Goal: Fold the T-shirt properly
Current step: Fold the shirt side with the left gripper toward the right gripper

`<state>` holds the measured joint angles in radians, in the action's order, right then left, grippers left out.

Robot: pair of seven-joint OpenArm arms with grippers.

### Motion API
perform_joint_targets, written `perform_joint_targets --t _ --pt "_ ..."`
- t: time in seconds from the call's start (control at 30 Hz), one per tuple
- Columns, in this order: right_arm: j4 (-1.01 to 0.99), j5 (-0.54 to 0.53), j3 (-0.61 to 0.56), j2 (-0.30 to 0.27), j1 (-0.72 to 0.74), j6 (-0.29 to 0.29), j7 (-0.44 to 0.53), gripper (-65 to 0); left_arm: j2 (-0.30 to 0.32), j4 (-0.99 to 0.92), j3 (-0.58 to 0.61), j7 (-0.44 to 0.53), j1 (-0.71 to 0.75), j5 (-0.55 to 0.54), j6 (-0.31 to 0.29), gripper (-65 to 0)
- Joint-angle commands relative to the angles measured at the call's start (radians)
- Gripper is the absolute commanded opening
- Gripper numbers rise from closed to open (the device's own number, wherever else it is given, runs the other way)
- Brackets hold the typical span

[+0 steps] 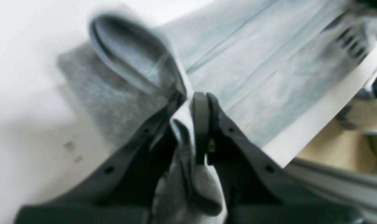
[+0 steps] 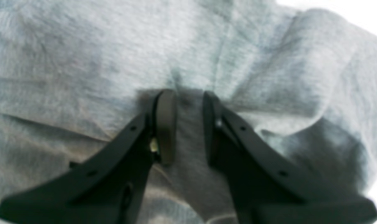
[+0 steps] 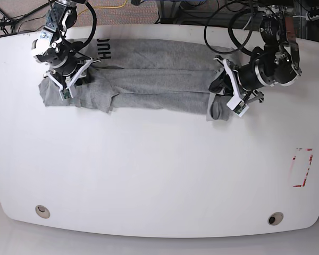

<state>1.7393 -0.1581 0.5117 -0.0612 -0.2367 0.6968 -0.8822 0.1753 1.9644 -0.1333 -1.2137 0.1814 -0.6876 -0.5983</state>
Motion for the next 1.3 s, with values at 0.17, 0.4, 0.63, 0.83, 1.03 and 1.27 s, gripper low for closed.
perform_joint_targets --t 0.17,0.4,0.63,0.83,1.03,1.27 --pt "0.020 0.004 0.001 -0.009 0.001 0.001 -0.007 -51.2 -0.102 -0.015 0.096 0.016 -0.069 0.111 0.002 -63.9" --pt "0.021 0.004 0.001 -0.009 0.003 0.001 -0.007 -51.2 -0.190 -0.024 0.163 0.016 -0.093 0.188 0.002 -63.9" --pt "0.018 0.004 0.001 -0.009 0.007 0.001 -0.007 -51.2 -0.204 -0.026 0.212 0.016 -0.098 0.239 0.002 -63.9" --pt "0.020 0.009 0.001 0.008 0.006 0.001 -0.007 -51.2 -0.204 -0.026 0.240 0.016 -0.098 0.253 0.002 -63.7" --pt "0.021 0.007 0.000 0.013 0.009 0.001 -0.007 -51.2 -0.216 -0.026 0.240 0.016 -0.098 0.251 0.005 -59.7" --pt "0.021 0.005 0.000 0.013 0.004 0.001 -0.007 -51.2 -0.276 -0.020 0.240 0.016 -0.098 0.245 0.007 -36.7"
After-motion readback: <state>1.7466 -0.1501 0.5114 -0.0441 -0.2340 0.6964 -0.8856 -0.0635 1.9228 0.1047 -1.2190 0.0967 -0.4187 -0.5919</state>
